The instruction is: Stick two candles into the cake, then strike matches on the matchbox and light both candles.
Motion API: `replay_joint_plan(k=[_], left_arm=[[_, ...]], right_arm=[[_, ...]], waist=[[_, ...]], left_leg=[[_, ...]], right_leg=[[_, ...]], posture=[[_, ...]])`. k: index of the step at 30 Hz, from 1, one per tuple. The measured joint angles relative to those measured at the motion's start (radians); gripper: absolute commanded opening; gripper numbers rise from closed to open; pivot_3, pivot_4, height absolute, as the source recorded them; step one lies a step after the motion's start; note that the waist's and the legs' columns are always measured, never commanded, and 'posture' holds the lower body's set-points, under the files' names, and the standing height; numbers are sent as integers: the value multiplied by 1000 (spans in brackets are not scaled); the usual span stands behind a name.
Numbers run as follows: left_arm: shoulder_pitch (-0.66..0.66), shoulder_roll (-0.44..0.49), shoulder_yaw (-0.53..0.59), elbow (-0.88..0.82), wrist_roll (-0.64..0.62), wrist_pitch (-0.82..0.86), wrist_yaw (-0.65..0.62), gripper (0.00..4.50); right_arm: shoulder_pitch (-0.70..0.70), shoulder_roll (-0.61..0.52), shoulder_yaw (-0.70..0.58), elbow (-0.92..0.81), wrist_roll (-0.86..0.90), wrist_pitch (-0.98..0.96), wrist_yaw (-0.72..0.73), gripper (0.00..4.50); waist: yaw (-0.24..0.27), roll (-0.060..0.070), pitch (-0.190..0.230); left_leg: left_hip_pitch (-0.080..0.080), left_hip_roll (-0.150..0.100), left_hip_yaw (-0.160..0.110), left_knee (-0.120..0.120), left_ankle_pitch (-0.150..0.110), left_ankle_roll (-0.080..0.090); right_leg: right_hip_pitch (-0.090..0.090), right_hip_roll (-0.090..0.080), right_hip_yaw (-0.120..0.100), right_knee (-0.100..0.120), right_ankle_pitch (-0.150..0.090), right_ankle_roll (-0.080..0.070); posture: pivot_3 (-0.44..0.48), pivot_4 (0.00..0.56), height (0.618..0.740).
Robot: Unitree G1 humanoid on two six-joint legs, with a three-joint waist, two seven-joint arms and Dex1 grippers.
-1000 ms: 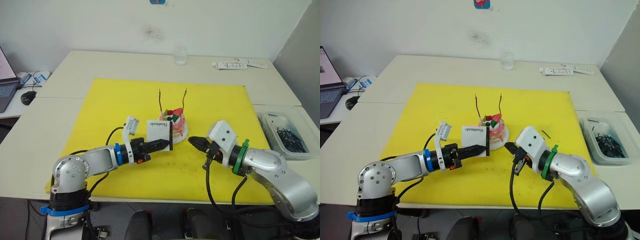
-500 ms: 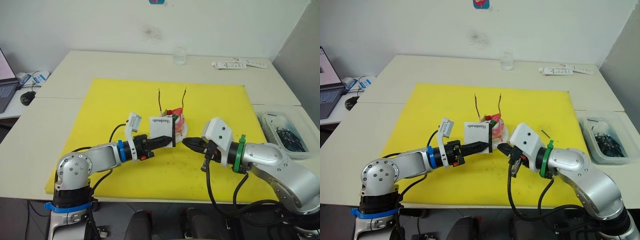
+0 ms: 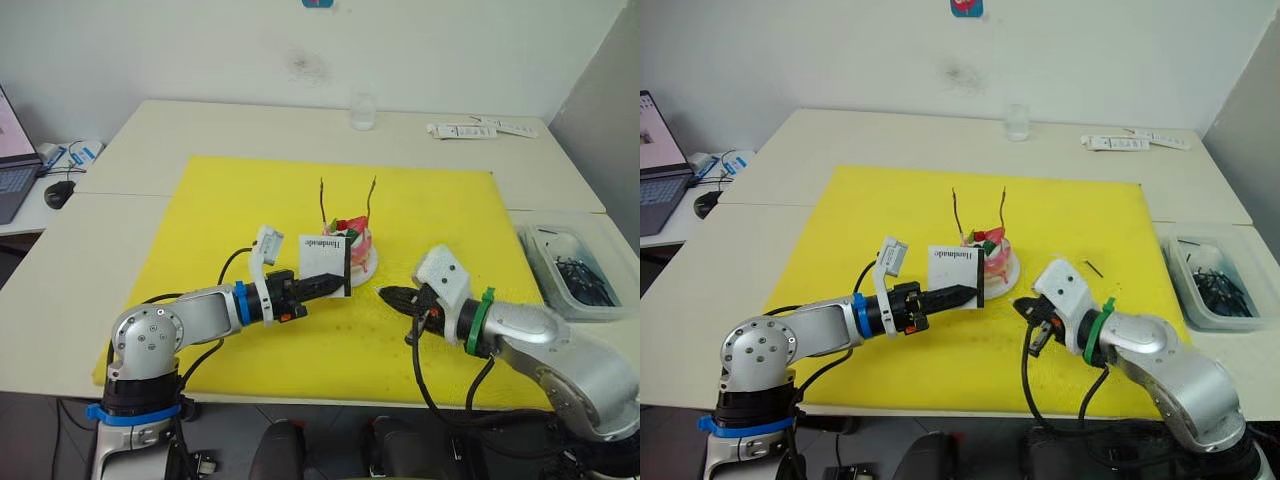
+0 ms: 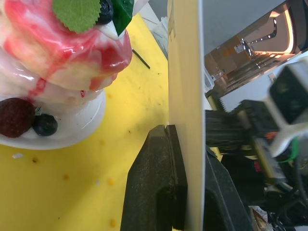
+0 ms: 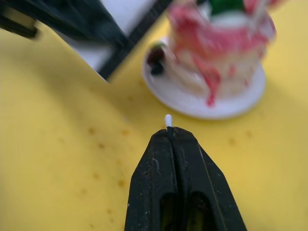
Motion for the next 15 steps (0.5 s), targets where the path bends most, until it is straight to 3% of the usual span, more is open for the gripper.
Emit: replay_joint_plan(k=[9,12,15], left_arm=[[7,16,-29,-12,6,-5,-18,0],[7,22,-34,-12,10,-7,-19,0],[7,27,-35,-12,10,-10,-19,0]], right_arm=[[139,119,17,241,-167,-388,-72,48],[150,136,18,279,-183,-460,-70,688],[155,135,17,296,-205,-503,-64,1762]], waist=[[-3,0,0],[-3,0,0],[-3,0,0]], left_leg=[[1,0,0,0,0,0],[1,0,0,0,0,0],[1,0,0,0,0,0]], right_leg=[[0,1,0,1,0,0],[0,1,0,1,0,0],[0,1,0,1,0,0]], posture=[[0,150,740],[0,150,740],[0,150,740]])
